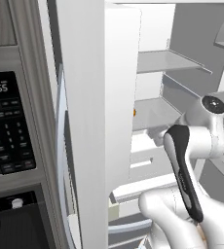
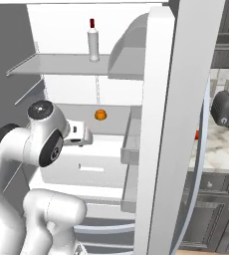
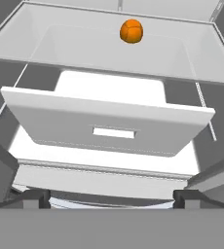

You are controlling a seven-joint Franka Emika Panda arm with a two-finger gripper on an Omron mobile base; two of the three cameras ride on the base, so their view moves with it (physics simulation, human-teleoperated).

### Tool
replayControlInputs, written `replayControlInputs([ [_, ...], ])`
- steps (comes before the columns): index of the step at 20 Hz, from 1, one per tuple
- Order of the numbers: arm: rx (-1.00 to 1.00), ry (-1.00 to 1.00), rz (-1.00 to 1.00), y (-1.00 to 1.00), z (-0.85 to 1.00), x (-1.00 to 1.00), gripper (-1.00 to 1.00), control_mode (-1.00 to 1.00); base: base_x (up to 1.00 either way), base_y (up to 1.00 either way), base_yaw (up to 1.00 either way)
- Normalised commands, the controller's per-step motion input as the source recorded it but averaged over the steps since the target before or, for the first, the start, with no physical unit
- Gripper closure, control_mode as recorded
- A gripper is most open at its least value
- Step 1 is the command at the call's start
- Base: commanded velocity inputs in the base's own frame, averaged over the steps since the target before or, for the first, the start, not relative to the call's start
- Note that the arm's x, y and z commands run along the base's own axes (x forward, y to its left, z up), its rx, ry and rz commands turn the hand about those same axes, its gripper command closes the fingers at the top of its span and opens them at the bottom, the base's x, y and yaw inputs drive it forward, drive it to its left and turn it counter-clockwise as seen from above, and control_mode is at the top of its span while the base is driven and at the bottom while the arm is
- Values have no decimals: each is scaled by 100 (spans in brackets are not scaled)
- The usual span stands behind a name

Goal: Place the liquor on the top shelf of the fridge to keep it out of children's reach, and place the orange and tomato on lower shelves for easy access.

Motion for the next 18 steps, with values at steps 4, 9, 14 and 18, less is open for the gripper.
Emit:
replayControlInputs([
  [4,-2,12,0,4,47,-26,-100,-100,0,0,0],
  [9,-1,9,0,0,47,-20,-100,-100,0,0,0],
  [14,0,0,0,0,0,0,-100,100,-62,0,-5],
  [18,0,0,0,0,0,0,-100,100,-84,-14,-27],
])
